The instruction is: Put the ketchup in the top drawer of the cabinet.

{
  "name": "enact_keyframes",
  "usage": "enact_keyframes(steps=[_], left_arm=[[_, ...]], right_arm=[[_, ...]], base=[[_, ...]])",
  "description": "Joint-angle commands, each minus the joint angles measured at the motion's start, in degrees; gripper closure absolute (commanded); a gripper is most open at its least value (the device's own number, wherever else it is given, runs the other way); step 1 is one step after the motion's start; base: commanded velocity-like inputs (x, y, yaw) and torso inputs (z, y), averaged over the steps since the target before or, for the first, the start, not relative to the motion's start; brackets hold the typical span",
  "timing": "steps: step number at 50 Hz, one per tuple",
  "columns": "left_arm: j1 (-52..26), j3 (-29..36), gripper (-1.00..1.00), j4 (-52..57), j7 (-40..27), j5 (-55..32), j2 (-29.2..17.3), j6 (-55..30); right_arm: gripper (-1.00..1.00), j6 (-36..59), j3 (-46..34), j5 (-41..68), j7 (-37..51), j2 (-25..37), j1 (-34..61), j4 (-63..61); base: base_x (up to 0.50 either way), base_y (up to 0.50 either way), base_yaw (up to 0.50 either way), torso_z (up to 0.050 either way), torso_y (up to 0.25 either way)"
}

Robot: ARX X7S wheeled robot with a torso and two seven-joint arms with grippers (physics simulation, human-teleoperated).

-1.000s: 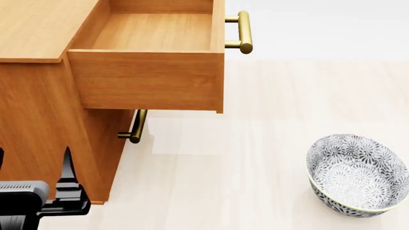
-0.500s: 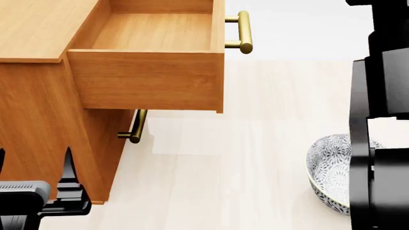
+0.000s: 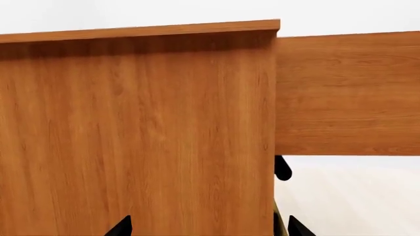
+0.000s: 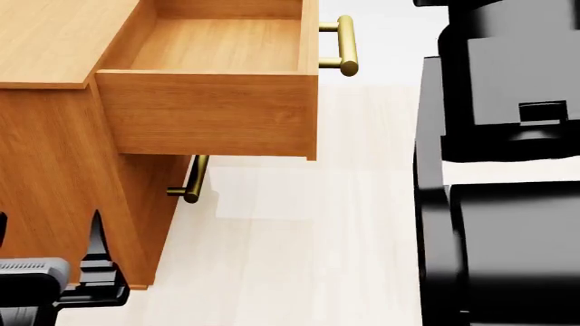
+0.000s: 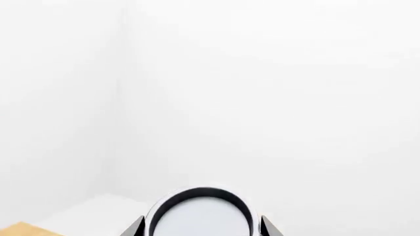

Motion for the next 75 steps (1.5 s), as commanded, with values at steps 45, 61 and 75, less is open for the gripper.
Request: enact_keyframes(steps=[45,61,75], left_arm=[[-0.5,1.3,-1.0,-2.9,-0.5,0.3,0.1,1.7],[-0.7,1.4,-1.0,-2.9,-0.7,0.2,-0.1,1.6],[-0.7,1.6,-1.0,-3.1,-0.9,0.1,-0.2,1.8]], right_arm=[[1.0,5.1,-7.0,5.0,-18.4,-1.4,-8.4,0.8],[1.0,3.0,-8.9,6.4,-18.7,-1.4,-11.5,0.8],[1.0,1.6,-11.1,9.5,-19.3,-1.4,-11.7,0.8]], base=[[0.0,0.0,0.0,0.0,0.0],[0.0,0.0,0.0,0.0,0.001],[0.0,0.0,0.0,0.0,0.0]])
